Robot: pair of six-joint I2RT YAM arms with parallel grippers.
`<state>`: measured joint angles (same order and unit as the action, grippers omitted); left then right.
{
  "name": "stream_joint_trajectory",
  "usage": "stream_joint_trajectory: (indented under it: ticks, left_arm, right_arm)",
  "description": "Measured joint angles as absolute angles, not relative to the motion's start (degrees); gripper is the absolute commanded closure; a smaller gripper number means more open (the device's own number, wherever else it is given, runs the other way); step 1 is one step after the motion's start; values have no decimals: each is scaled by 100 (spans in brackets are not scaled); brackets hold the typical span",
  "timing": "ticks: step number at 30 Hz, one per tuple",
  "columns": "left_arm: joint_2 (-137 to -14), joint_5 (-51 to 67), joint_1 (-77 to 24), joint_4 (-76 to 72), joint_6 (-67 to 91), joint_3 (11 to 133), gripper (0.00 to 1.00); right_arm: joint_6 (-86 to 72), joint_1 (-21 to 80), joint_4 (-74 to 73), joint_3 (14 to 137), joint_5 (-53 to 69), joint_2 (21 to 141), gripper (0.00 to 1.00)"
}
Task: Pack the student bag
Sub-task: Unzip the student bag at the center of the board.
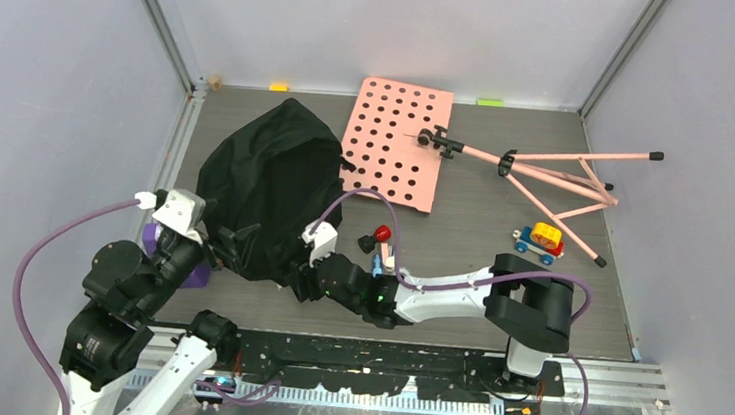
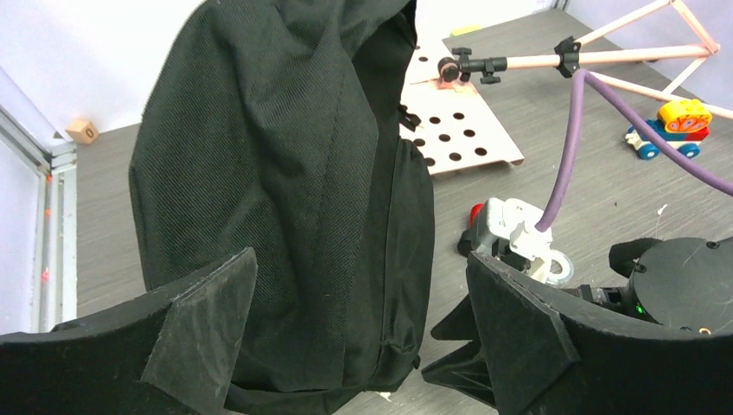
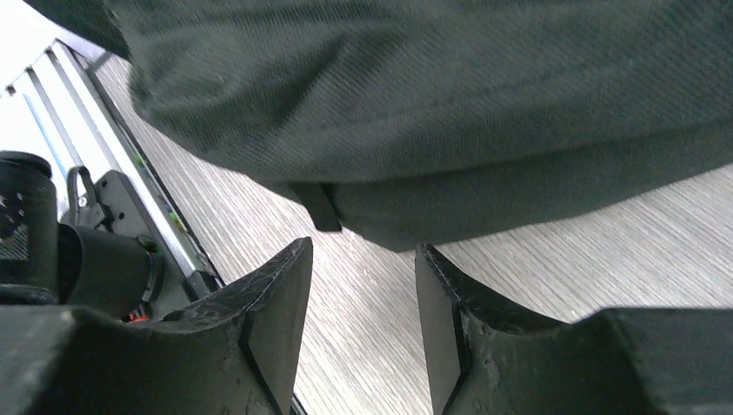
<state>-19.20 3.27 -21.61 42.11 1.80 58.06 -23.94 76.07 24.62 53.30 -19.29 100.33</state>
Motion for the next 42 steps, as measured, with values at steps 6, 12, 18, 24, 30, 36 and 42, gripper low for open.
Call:
stream_joint_trajectory:
  ticks: [6,12,18,24,30,36,42]
  left_arm:
    - [-1933,336,-2161,4211,261,5592,28]
    - [-2023,368,-2161,4209,263,5579,53]
    - [-2029,303,-2158,4215,209,5579,100]
    - [-2095,255,-2152,4211,102,5581,100]
    - [-2106,150,-2152,4198,99,5581,100]
    - [-2106,-19,-2152,4195,-5,5581,100]
    - [-2104,-121,-2152,4189,-64,5581,100]
  right_arm:
    - [-2392,7607,2766,5533,-1949,10175,51]
    - [-2346,7607,2834,5697,-1990,10322,68]
    - [-2300,7614,2823,5800,-2132,10440,99]
    - [-2307,7614,2821,5800,-2473,10440,100]
    - [-2307,7642,2823,5791,-2838,10440,100]
    - [-2309,7609,2825,5712,-3168,10436,100]
    - [-2335,7406,2836,5610,-3280,10346,100]
